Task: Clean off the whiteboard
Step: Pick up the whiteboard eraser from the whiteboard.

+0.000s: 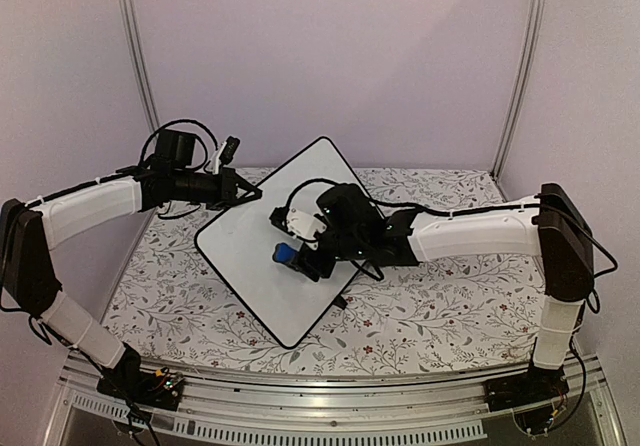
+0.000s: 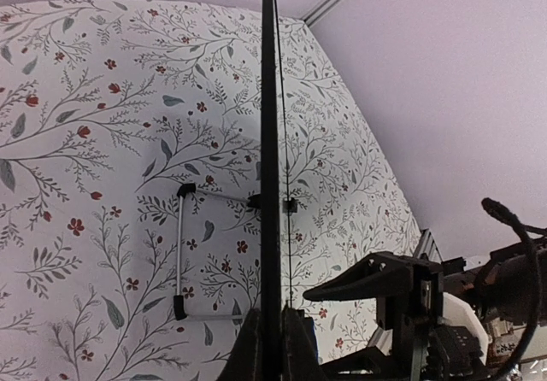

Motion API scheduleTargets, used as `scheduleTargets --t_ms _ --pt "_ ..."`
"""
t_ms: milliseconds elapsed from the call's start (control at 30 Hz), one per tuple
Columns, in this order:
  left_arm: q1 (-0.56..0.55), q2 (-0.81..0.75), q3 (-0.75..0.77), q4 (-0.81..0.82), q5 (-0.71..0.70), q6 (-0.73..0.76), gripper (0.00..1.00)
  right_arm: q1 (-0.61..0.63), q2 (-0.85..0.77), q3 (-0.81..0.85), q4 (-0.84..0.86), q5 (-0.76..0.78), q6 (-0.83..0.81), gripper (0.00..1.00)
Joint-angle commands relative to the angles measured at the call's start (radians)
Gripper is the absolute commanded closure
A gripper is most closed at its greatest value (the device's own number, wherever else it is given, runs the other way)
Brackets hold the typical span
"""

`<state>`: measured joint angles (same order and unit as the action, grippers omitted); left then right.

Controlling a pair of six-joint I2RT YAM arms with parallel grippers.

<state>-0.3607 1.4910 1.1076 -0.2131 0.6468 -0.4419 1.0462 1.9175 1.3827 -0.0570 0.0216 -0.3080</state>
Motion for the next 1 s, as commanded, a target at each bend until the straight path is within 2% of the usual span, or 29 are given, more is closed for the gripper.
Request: scheduleTargets --t_ms 0,233,367,567,733,967 --pt "-0.006 0.001 -0.011 0.013 -0.012 0.054 1.0 -0.005 0.031 0.032 -0.009 -0.012 -0.009 0.3" --pt "-0.006 0.008 -0.01 0.009 -0.011 0.053 1.0 -0.004 0.038 0.035 -0.003 -0.042 -0.006 0.41" --pt "-0.005 0.006 -0.011 0.012 -0.015 0.054 1.0 -0.004 0.034 0.033 0.0 -0.05 -0.006 0.53" --pt "-0.005 0.008 -0.01 0.01 -0.011 0.053 1.0 -0.003 0.032 0.034 0.006 -0.071 -0.004 0.56" --pt "-0.005 0.003 -0.01 0.009 -0.014 0.054 1.0 -0.006 0.031 0.028 0.01 -0.079 0.007 0.71" --pt "-0.005 0.007 -0.01 0.012 -0.01 0.053 1.0 -0.031 -0.006 -0.022 0.049 -0.115 0.062 0.73"
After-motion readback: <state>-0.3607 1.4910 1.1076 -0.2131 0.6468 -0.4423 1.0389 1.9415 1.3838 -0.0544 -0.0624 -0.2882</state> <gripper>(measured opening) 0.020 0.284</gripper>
